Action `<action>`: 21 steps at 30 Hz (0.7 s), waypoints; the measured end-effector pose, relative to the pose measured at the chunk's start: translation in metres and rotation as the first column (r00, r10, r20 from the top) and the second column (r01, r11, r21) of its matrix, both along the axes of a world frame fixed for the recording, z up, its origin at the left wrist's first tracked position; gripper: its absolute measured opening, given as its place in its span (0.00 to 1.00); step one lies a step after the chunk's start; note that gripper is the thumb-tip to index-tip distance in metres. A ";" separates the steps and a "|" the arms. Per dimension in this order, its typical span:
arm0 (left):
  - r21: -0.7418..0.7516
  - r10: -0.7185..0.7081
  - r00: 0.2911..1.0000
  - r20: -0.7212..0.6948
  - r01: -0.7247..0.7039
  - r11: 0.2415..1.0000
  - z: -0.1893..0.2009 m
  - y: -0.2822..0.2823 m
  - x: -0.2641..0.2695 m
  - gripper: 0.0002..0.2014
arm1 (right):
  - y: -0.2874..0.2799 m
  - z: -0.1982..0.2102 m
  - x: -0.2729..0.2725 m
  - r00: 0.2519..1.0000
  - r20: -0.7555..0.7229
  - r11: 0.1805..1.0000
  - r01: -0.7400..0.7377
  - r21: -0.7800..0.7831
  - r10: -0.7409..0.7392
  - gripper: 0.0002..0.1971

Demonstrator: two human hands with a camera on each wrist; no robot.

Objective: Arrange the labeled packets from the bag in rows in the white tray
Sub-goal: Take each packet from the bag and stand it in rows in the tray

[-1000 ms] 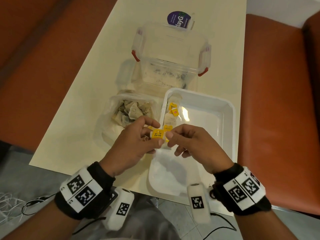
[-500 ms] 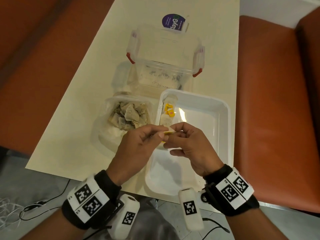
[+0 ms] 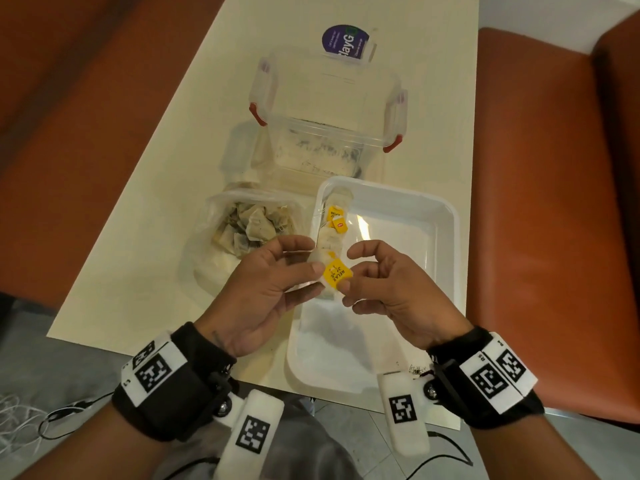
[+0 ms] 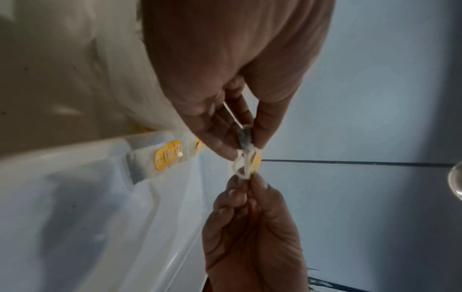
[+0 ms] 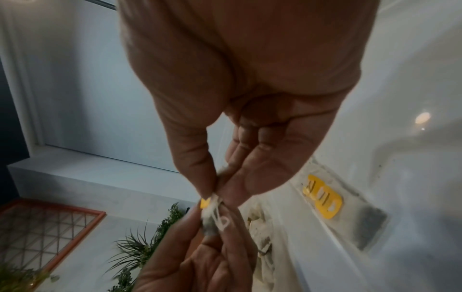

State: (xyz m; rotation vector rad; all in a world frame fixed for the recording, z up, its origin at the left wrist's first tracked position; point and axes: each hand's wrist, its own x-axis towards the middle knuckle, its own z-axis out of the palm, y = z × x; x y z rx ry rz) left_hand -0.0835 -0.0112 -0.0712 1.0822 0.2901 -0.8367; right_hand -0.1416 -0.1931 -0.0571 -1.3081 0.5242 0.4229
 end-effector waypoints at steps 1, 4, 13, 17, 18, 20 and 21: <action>-0.005 -0.033 0.999 -0.003 0.033 0.999 0.001 0.001 0.001 0.16 | -0.003 0.001 0.000 1.000 -0.006 0.999 -0.026 -0.020 0.026 0.17; 0.058 -0.210 0.977 0.030 0.208 0.976 0.005 0.001 0.000 0.21 | -0.009 0.002 0.000 0.999 -0.004 0.998 -0.043 -0.046 0.042 0.14; 0.342 -0.390 0.903 0.181 0.314 0.886 0.003 -0.007 -0.014 0.11 | -0.012 0.002 0.002 1.000 0.022 0.999 -0.022 -0.041 0.023 0.18; 0.386 -0.381 0.898 0.222 0.277 0.880 -0.001 -0.006 -0.018 0.18 | -0.009 -0.001 -0.003 0.989 -0.041 0.980 -0.147 -0.136 0.143 0.07; 0.417 -0.394 0.890 0.231 0.276 0.866 -0.002 -0.005 -0.018 0.17 | -0.009 -0.002 -0.003 0.989 -0.043 0.977 -0.143 -0.156 0.138 0.05; 0.548 -0.446 0.847 0.290 0.235 0.803 -0.005 -0.001 -0.019 0.15 | -0.009 -0.007 -0.002 0.995 -0.039 0.979 -0.095 -0.182 0.089 0.02; 0.646 -0.491 0.804 0.335 0.184 0.741 -0.007 0.002 -0.019 0.15 | -0.011 -0.011 0.000 0.998 -0.031 0.973 -0.067 -0.219 0.062 0.02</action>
